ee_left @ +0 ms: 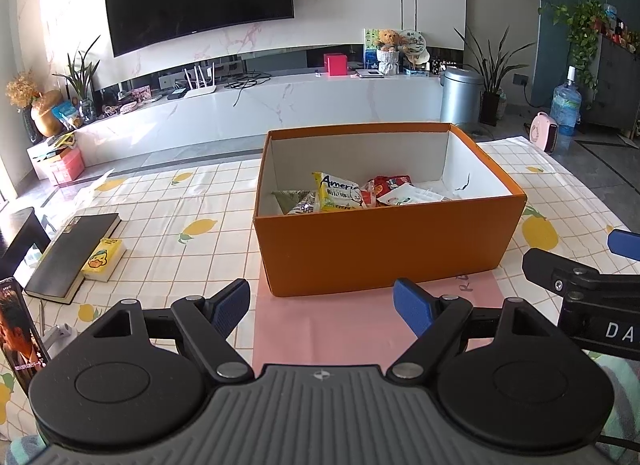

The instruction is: Organize snacks

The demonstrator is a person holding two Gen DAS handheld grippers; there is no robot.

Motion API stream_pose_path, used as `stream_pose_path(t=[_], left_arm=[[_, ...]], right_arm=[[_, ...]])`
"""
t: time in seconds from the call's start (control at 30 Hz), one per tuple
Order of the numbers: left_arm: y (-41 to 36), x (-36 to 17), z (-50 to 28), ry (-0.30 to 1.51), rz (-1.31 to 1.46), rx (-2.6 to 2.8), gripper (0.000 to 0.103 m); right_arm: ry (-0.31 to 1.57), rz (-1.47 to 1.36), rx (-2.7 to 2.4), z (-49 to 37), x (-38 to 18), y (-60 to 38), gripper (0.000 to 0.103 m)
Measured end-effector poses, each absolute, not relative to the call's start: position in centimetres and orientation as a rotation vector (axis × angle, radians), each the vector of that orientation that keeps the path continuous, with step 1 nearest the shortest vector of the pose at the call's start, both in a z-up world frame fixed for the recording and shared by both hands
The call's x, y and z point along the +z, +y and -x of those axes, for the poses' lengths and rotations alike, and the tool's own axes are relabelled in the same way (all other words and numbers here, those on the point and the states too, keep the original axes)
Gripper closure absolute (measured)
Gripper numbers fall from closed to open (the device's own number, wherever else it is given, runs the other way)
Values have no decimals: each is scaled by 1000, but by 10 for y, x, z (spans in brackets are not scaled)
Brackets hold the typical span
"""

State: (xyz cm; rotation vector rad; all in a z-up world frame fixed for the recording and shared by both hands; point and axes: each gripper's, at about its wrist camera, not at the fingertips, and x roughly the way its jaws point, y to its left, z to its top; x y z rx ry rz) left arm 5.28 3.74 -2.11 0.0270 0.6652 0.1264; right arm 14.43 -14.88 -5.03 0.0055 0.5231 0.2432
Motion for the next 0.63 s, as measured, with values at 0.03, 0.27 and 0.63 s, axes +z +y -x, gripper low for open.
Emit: stream_pose_path(t=[0.03,0.27,0.63], left_arm=[[39,-20,-52,662,-26,128,8],[40,-17,-51,657,-17,130,8],[40,-15,-48,643,-15,127,8]], right_arm=[[526,-4,243,-144,-51,-148,4],[533,-2,241,-145,-51,-149,4],[541,-2,240,-146,-50,-149,4]])
